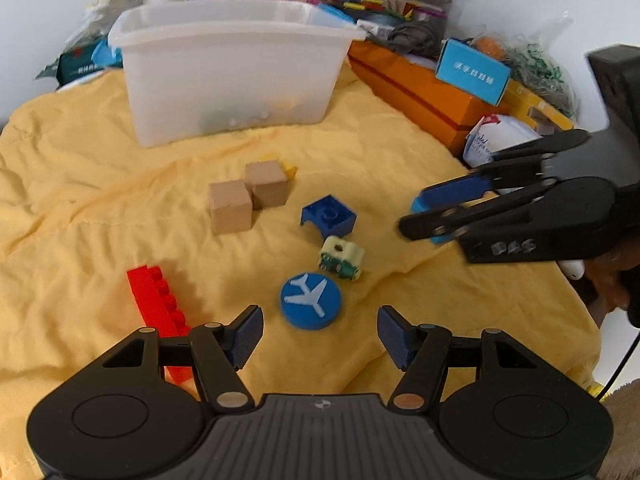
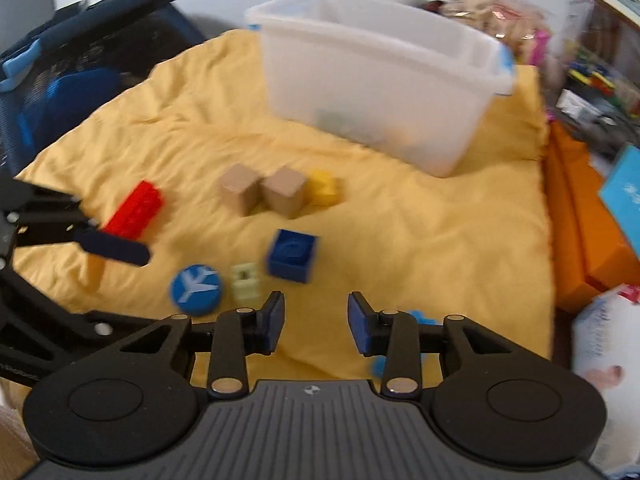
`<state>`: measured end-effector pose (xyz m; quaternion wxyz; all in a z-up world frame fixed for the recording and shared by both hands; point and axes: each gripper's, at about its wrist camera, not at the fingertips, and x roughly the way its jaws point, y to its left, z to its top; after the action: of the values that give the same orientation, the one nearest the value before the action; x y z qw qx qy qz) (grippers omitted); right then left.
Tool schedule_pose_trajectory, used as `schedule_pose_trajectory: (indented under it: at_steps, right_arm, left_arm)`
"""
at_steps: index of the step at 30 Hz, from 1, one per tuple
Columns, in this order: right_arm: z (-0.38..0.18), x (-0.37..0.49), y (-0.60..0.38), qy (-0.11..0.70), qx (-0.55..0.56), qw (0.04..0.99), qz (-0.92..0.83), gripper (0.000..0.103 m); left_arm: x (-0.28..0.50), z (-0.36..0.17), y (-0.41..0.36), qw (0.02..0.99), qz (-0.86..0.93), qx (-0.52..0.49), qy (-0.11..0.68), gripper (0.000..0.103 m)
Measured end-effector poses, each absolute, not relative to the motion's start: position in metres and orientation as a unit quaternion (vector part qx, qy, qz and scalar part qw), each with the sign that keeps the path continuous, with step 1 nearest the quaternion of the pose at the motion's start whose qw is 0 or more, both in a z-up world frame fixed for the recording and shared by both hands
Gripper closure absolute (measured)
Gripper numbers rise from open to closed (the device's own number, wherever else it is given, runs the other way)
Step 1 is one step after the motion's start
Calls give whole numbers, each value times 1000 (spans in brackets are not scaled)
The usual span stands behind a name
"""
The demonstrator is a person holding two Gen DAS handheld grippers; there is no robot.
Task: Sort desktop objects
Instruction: 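Grasp the blue brick with the right tool while the left grasps the long red brick, then lift the blue and red bricks up over the clear bin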
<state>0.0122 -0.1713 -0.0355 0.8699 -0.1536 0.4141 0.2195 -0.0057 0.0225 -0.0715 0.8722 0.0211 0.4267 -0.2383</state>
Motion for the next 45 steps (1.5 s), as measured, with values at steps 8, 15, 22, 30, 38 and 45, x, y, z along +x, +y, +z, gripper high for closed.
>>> schedule_pose_trajectory:
  at_steps: [8,15,22,30,38,45]
  right_arm:
    - [-56,28,-210,460,-82,878,105,49]
    - [-65,32,-201,461,-81,872,145,76]
    - [-67,20,-196,456,-102,867,175,76]
    - [-66,18,-200,454,-98,867,181,76]
    - [-58,11,-197,433,-106,873,197,76]
    - [-70,11,-195,446,-112,868,190,75]
  left_arm:
    - [0,-59,45,885,-185,-4,427,36]
    - [1,-51,37,908,-117,46,401,36]
    - [13,-68,23,906,-78,109,401,54]
    - [22,-86,60,890,-13,75,449,74]
    - [16,-83,42,885,-107,20,453,76]
    - [8,-87,35,882,-121,47,452,76]
